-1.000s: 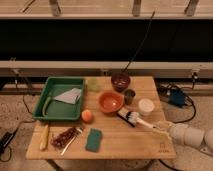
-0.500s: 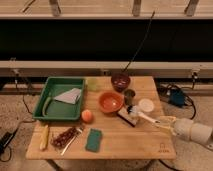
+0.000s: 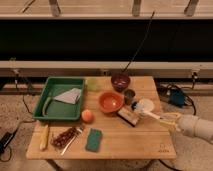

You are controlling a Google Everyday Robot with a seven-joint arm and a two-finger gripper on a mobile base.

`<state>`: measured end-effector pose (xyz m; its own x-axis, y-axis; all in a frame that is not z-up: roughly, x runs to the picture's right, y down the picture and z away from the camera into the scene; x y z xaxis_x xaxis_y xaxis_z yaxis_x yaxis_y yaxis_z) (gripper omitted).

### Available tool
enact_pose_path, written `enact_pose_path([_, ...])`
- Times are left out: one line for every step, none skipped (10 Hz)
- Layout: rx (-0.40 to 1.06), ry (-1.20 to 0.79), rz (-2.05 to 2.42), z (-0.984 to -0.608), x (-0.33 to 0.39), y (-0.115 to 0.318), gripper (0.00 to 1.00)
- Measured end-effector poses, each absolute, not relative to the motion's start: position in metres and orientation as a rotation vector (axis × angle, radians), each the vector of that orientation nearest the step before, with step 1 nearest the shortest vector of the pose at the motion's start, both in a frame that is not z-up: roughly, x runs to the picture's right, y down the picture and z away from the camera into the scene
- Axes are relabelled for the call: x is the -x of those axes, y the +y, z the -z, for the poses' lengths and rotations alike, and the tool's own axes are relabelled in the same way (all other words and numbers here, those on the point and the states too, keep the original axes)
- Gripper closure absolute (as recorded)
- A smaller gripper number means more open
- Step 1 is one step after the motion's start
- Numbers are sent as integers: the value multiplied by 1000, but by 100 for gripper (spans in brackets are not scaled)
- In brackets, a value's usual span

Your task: Place brush in paper cup

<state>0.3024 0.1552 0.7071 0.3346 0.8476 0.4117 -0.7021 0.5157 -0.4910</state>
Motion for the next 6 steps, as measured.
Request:
enact_pose_path([236, -670, -1036, -710, -313, 152, 100])
enact_pose_path([231, -662, -1044, -712, -319, 150, 100])
enact_pose_path([221, -655, -1055, -713, -326, 147, 100])
enact_pose_path([212, -653, -1064, -712, -331, 144, 100])
enact_pose_path([206, -653, -1071, -711, -334, 142, 100])
enact_pose_path([197, -655, -1080, -710, -339, 138, 100])
